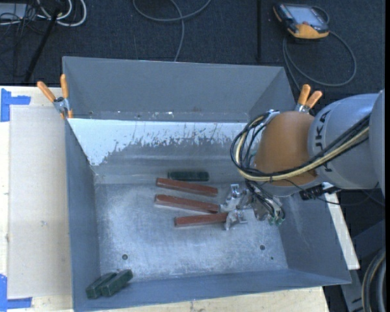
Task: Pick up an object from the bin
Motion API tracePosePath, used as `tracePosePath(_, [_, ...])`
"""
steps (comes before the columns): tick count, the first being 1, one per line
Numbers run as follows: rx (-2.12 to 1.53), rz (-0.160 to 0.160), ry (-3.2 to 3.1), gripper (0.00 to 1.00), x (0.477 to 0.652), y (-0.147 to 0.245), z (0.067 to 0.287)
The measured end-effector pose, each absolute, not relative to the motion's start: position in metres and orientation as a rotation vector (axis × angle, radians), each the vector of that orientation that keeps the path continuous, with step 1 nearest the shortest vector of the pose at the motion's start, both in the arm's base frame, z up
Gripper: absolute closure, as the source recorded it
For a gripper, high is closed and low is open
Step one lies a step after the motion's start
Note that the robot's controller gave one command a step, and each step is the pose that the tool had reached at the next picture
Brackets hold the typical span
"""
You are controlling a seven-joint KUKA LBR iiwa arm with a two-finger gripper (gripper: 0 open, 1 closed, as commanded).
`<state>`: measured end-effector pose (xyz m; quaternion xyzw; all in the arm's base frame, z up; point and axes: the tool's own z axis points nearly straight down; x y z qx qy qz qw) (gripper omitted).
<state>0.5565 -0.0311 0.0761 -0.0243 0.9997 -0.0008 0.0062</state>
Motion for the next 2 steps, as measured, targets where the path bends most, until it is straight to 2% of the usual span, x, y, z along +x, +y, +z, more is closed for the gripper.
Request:
tracePosePath(1, [-0.077, -0.003, 3.128, 1.0, 0.557, -0.031, 0.076])
tracePosePath(2, [-0.12, -0.001, 3.136, 1.0, 0.56, -0.033, 0.216])
